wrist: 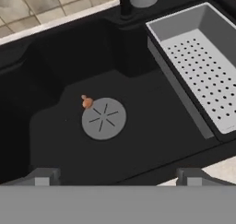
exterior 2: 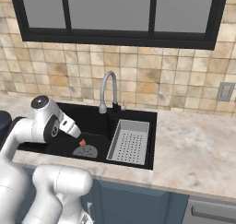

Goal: Dump the mushroom from the pot into the sink. Then turn on the water and wash the mushroom. Then turn off the water and put the mushroom back in the pot.

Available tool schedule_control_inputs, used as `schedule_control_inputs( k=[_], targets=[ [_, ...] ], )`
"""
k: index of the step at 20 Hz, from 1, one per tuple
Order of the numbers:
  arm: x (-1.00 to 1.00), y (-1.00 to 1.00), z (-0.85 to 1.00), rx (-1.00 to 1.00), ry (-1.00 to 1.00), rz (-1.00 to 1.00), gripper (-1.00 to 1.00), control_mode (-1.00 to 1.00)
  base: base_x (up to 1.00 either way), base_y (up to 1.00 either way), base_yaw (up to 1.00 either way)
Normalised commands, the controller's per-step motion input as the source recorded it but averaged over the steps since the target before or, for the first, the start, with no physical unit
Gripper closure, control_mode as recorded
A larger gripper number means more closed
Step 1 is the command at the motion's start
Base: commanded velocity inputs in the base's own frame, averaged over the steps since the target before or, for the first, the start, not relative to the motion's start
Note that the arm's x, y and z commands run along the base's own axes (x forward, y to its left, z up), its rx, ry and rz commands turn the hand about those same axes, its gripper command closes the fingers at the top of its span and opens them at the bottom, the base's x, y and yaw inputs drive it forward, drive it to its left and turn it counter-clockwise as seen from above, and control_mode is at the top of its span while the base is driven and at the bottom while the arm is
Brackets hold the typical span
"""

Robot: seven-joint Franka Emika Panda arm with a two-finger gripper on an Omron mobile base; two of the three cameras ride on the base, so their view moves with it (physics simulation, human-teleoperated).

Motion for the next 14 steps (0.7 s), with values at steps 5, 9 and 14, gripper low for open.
schedule_control_inputs(
  k=[5, 9, 14],
  targets=[
    [0.38, 0.32, -0.40, -0.03, 0.11, 0.00, -1.00, -1.00, 0.00, 0.00, 0.00],
    [0.46, 0.20, -0.36, 0.00, 0.06, 0.00, -1.00, -1.00, 0.00, 0.00, 0.00],
    [0.56, 0.12, -0.36, 0.00, 0.09, 0.00, -1.00, -1.00, 0.00, 0.00, 0.00]
  ],
)
